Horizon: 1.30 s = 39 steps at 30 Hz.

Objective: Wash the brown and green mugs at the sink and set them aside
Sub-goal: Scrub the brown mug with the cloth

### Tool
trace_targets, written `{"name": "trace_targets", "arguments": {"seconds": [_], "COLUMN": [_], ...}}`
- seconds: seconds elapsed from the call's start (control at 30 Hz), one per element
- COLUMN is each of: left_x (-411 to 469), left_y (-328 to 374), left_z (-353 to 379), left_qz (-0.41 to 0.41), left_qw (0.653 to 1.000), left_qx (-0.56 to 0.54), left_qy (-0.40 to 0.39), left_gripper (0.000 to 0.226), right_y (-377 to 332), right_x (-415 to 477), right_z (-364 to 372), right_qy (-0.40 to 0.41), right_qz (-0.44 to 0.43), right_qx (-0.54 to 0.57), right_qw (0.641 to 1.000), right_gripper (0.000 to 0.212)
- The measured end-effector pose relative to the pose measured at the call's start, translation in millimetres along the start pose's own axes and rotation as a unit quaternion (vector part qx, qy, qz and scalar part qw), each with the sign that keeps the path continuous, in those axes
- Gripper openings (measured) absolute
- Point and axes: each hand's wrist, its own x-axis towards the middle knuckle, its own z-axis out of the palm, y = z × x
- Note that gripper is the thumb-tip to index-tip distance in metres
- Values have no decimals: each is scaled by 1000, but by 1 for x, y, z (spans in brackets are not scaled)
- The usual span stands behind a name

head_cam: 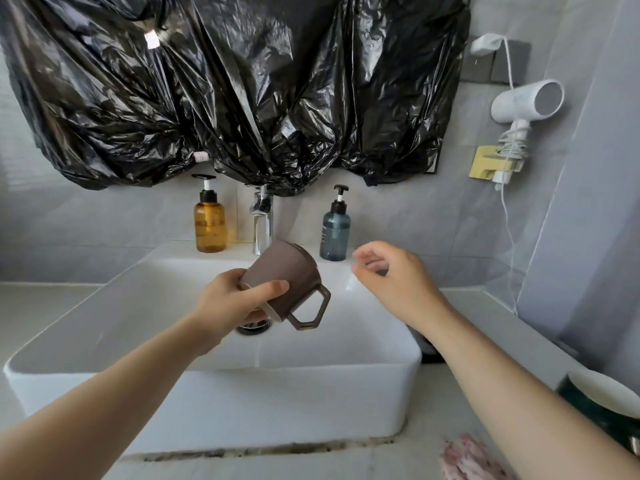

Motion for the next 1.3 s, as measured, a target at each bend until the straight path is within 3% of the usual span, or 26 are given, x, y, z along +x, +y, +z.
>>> {"name": "trace_targets", "arguments": {"seconds": [0.23, 0.4, 0.53, 0.67, 0.77, 0.87, 1.1, 1.3], "left_x": [-72, -127, -155, -167, -168, -165, -145, -105], "left_y": [20, -6, -30, -37, -33, -28, -5, 26], "left_z": [35, 62, 77, 83, 85, 83, 61, 31], "left_qz": [31, -9, -48, -53, -52, -49, -31, -9], "left_qw": [997, 996, 994, 992, 993, 994, 993, 992], "left_qx": [-56, -76, -90, -100, -98, -91, -100, -129], "left_qy": [-36, -51, -46, -49, -47, -44, -45, 3], "left_gripper": [75, 75, 78, 80, 79, 80, 79, 85], "right_y": [31, 52, 74, 87, 91, 92, 32, -18], "right_x": [-104, -182, -221, -238, -239, -231, -175, -108], "right_z": [-54, -79, -81, -73, -66, -65, -73, -44], "right_qy": [25, 18, -10, -72, -110, -92, 80, 115], "right_qz": [54, 118, 170, 203, 195, 188, 127, 32], "right_qx": [-48, -83, -138, -187, -217, -188, 45, 119], "right_qw": [997, 989, 976, 958, 950, 960, 988, 986], "right_gripper": [13, 14, 12, 31, 20, 34, 28, 21]}}
